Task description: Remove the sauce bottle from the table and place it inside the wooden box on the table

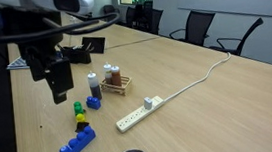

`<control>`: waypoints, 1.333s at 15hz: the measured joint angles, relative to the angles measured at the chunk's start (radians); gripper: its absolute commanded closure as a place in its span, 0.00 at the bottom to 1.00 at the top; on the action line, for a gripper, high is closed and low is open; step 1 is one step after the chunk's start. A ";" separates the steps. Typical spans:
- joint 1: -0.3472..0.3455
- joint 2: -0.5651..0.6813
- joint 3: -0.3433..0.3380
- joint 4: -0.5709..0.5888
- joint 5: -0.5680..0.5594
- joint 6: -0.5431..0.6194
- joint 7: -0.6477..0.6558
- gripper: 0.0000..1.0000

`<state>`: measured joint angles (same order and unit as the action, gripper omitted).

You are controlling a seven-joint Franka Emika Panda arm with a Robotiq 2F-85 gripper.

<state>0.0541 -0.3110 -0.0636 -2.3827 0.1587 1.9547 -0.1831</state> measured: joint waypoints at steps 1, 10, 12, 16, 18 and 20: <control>-0.001 -0.001 -0.001 0.000 0.000 0.000 0.000 0.00; 0.058 0.111 0.122 0.002 -0.065 0.238 0.023 0.00; 0.090 0.185 0.176 0.013 -0.124 0.344 0.060 0.00; 0.118 0.326 0.225 0.082 -0.280 0.489 0.155 0.00; 0.119 0.378 0.225 0.123 -0.314 0.511 0.177 0.00; 0.119 0.401 0.224 0.142 -0.309 0.511 0.172 0.00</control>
<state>0.1727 0.0898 0.1604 -2.2410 -0.1505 2.4660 -0.0107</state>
